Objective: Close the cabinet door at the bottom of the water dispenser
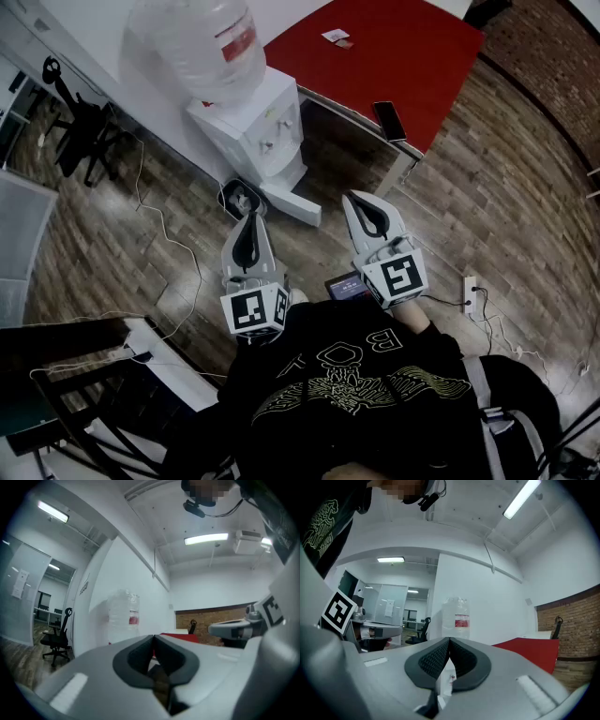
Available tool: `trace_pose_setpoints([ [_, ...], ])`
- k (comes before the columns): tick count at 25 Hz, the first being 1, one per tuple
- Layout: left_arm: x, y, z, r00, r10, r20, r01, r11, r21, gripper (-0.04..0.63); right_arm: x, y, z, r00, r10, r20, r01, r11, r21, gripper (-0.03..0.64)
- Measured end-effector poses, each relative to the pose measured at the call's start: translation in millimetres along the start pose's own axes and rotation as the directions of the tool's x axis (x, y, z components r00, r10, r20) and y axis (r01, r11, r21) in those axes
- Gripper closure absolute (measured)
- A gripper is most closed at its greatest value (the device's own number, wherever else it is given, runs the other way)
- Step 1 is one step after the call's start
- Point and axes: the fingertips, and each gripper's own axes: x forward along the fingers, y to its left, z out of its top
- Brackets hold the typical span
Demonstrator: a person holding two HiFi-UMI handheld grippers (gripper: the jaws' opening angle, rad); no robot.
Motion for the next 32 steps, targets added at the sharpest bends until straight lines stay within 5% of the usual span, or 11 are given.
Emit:
trace_pose_setpoints([
  [16, 48, 35, -17, 1.0, -0.014, -0.023, 0.013, 0.999, -0.038, 0.588, 64, -5, -9, 1.0, -0.012, -0.026, 0.012, 1.0, -0.011, 0.617],
  [27, 91, 63, -29, 0.998, -0.043, -0.051, 0.04, 0.997, -0.064, 0.589, 106, -2, -20, 0.996, -0.052, -0.077, 0.036, 0.979, -0.198, 0.617],
  [32, 126, 55, -34, 0.998, -0.03, -0.062, 0.027, 0.998, -0.051, 0.588, 126, -34, -25, 0.996, -0.039, -0.083, 0.022, 0.982, -0.19, 0.617],
])
